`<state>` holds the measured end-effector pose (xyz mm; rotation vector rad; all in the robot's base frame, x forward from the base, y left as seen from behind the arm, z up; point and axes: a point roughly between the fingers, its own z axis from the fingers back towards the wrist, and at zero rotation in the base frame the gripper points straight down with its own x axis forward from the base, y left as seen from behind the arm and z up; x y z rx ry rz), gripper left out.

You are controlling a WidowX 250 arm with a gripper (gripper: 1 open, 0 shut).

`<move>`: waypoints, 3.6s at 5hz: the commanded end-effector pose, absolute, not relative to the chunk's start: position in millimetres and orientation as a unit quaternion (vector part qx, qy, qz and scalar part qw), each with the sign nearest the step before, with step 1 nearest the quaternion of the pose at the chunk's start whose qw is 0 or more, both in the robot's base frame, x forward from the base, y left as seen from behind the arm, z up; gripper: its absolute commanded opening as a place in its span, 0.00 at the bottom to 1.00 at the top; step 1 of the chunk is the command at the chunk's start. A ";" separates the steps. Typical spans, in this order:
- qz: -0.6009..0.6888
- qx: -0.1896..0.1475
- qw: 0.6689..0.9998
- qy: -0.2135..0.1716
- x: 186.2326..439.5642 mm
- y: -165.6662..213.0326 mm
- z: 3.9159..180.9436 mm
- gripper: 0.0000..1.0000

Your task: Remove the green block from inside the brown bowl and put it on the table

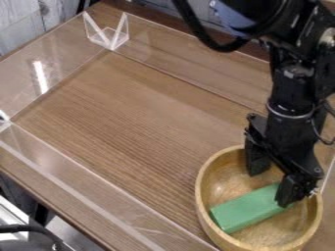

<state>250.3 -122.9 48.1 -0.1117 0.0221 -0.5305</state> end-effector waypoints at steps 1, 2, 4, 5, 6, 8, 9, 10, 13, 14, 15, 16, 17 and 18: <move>-0.267 -0.058 0.962 -0.008 257.3 -123.0 48.1 1.00; -0.270 -0.056 0.961 -0.009 258.8 -124.1 37.9 1.00; -0.266 -0.054 0.962 -0.009 259.2 -124.3 27.0 0.00; -0.260 -0.055 0.964 -0.003 257.3 -123.7 30.0 0.00; -0.250 -0.057 0.966 0.008 254.5 -122.9 35.4 0.00; -0.231 -0.063 0.971 0.030 248.6 -121.5 48.3 0.00; -0.223 -0.063 0.972 0.035 247.2 -120.0 54.7 0.00; -0.209 -0.063 0.975 0.039 245.5 -117.2 65.8 0.00; -0.086 -0.046 0.995 -0.007 274.1 -54.3 180.9 0.00; -0.067 -0.038 0.997 -0.019 276.9 -22.1 189.9 0.00; -0.074 -0.036 0.996 -0.027 268.9 -24.4 176.2 0.00; -0.079 -0.036 0.996 -0.030 262.1 -33.5 159.7 0.00; -0.080 -0.035 0.995 -0.037 260.6 -48.5 145.4 0.00; -0.054 -0.034 0.997 -0.042 253.2 -29.6 147.5 0.00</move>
